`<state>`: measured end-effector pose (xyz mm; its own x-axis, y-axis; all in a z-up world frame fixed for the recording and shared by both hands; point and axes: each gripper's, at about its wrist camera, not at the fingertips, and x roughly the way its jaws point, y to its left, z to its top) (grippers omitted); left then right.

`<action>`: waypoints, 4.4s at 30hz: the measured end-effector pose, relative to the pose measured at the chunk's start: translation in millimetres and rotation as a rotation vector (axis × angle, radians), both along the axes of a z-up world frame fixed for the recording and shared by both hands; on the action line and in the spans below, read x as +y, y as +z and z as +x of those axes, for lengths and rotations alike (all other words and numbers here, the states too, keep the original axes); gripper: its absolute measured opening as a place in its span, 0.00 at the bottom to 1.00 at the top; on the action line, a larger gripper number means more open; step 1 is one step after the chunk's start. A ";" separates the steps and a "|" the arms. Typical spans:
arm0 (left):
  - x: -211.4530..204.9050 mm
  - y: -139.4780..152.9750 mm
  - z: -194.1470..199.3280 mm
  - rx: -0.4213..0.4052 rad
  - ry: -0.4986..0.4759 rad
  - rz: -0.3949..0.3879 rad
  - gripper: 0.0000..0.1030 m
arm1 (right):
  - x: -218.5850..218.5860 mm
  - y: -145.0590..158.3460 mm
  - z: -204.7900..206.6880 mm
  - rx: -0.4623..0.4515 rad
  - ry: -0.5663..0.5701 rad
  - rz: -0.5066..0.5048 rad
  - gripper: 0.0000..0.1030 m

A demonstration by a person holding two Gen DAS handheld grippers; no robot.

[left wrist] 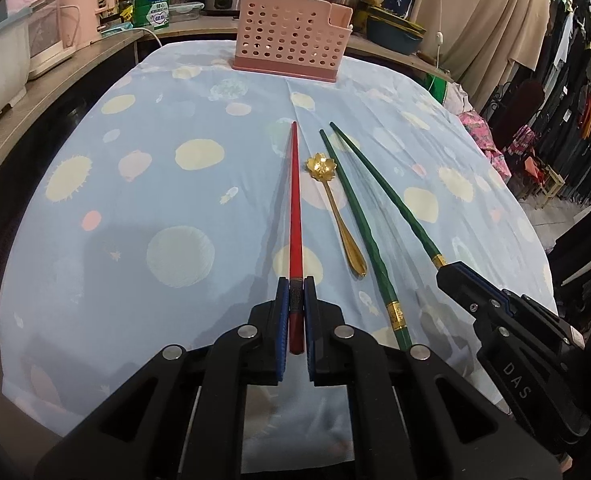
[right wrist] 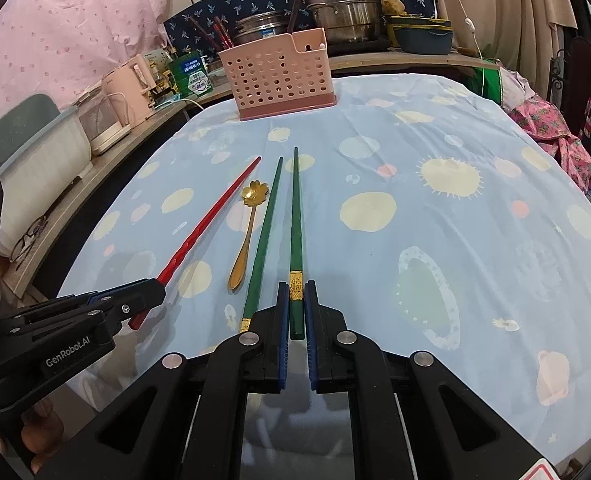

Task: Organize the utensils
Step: 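Carry the red and green chopsticks up and into the pink holder with both tools, then open both tools to release the chopsticks into the holder, then withdraw both open tools back over the gold spoon and green chopstick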

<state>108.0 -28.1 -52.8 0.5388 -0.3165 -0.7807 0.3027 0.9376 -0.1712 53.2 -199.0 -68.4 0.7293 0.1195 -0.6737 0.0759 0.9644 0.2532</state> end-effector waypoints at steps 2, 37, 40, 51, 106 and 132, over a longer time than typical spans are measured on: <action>0.4 6.3 0.2 -0.016 0.003 0.003 0.07 | -3.3 4.2 -0.8 -0.010 -0.005 0.008 0.08; 10.2 155.0 94.5 -0.365 0.102 -0.085 0.07 | -85.7 141.7 66.2 -0.336 -0.110 0.117 0.07; 8.0 165.9 107.2 -0.385 0.106 -0.098 0.07 | -89.1 149.7 79.7 -0.358 -0.110 0.123 0.07; -0.5 226.4 161.3 -0.521 0.127 -0.142 0.07 | -100.5 201.3 136.6 -0.509 -0.122 0.167 0.07; -9.4 181.2 256.0 -0.451 0.189 -0.098 0.64 | -73.7 155.2 259.5 -0.357 -0.091 0.181 0.29; 11.1 20.4 71.0 -0.055 0.127 0.010 0.65 | -26.3 17.1 51.8 0.041 -0.005 0.131 0.30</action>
<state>179.0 -17.0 -32.4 0.6161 -0.2353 -0.7517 0.1898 0.9706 -0.1482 105.0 -225.3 -51.3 0.7021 0.2050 -0.6820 0.0934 0.9229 0.3736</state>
